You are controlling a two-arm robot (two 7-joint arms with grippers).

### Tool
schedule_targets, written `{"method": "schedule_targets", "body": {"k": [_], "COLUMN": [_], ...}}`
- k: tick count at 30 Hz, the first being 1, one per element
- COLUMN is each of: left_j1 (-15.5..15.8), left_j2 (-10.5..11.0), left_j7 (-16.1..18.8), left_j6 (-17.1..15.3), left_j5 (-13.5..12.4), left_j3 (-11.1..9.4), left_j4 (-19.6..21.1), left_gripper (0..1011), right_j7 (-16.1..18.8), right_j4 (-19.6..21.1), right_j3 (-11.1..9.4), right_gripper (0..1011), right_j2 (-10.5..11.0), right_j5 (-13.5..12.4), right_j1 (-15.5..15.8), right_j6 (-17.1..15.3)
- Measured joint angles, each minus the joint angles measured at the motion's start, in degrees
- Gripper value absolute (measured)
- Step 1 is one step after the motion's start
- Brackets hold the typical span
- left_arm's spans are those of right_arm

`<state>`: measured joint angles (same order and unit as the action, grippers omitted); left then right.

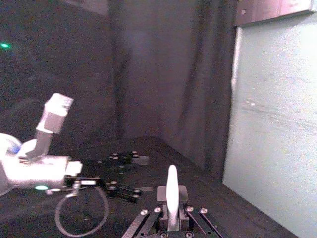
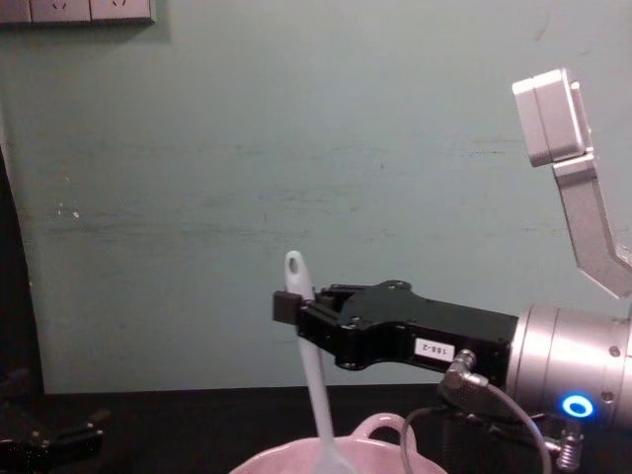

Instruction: Use the one hand to pick up the spoon and stir the clear water in the bowl.

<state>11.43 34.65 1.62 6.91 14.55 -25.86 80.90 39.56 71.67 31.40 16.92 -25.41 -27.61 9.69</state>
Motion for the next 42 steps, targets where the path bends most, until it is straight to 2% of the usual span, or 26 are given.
{"method": "schedule_targets", "body": {"k": [7, 11, 22, 24, 29, 33, 42], "left_j1": [0.0, 0.0, 0.0, 0.0, 0.0, 0.0, 0.0], "left_j2": [0.0, 0.0, 0.0, 0.0, 0.0, 0.0, 0.0], "left_j7": [0.0, 0.0, 0.0, 0.0, 0.0, 0.0, 0.0], "left_j6": [0.0, 0.0, 0.0, 0.0, 0.0, 0.0, 0.0], "left_j5": [0.0, 0.0, 0.0, 0.0, 0.0, 0.0, 0.0], "left_j3": [0.0, 0.0, 0.0, 0.0, 0.0, 0.0, 0.0], "left_j4": [0.0, 0.0, 0.0, 0.0, 0.0, 0.0, 0.0], "left_gripper": [1011, 1011, 1011, 1011, 1011, 1011, 1011], "right_j7": [1.3, 1.4, -0.6, -1.5, -2.6, -3.6, -4.6], "right_j4": [1.2, 0.4, -7.1, -9.3, -11.2, -11.1, -6.9], "right_j3": [1.7, 2.7, 3.5, 3.1, 2.2, 1.4, -0.6], "right_gripper": [121, 121, 121, 121, 121, 121, 121], "right_j2": [-0.3, -1.3, -5.4, -6.4, -7.2, -7.0, -4.3], "right_j5": [-0.7, -0.6, 1.0, 1.7, 2.5, 3.4, 4.1], "right_j1": [0.1, -0.8, -4.6, -5.5, -6.1, -5.9, -3.2], "right_j6": [-0.6, -0.4, 1.7, 2.7, 3.9, 4.6, 3.6]}}
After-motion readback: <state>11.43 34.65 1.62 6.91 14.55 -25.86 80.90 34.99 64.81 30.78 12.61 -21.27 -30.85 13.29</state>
